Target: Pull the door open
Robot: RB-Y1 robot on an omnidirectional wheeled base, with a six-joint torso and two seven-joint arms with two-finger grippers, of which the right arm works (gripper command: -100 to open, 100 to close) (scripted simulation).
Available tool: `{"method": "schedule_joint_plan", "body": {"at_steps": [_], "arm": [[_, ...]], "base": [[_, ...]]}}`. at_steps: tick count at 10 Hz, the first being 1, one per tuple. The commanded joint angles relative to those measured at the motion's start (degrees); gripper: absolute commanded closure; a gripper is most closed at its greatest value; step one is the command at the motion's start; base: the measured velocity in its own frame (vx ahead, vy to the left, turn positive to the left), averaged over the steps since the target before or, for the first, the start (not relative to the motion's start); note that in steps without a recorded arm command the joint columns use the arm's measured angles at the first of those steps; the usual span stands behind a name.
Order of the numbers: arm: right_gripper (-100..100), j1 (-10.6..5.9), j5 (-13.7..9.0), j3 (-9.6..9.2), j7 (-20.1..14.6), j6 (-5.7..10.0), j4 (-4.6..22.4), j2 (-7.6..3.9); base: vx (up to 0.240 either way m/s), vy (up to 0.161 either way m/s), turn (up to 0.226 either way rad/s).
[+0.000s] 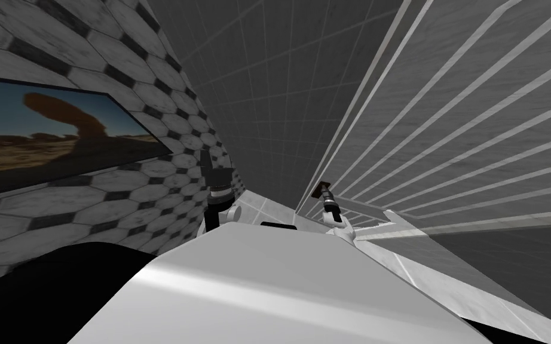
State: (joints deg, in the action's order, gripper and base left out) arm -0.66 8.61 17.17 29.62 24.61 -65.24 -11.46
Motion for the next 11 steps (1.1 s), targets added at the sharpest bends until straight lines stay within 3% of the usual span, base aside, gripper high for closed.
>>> {"method": "schedule_joint_plan", "body": {"at_steps": [1,3,4,5,6,10,11], "arm": [[100,0.34,-1.04,0.12,-1.58,-0.27,-0.55,-0.19],[100,0.54,-4.78,0.13,-5.26,-0.15,-0.46,-0.56],[100,0.54,-5.10,0.13,-6.15,-0.15,-0.46,-0.56],[100,0.63,-7.22,0.13,-8.14,-0.09,-0.42,-0.76],[100,0.63,-7.22,0.13,-8.47,-0.09,-0.42,-0.76],[100,0.89,-13.80,0.12,-15.17,0.12,-0.32,-1.36],[100,0.89,-13.80,0.12,-15.50,0.12,-0.32,-1.36]], "base": [[-0.047,-0.026,0.066],[-0.078,-0.032,0.146],[-0.069,-0.037,0.092],[-0.050,-0.029,0.137],[-0.044,-0.023,0.067],[-0.074,-0.040,0.137],[-0.048,-0.022,0.063]]}}
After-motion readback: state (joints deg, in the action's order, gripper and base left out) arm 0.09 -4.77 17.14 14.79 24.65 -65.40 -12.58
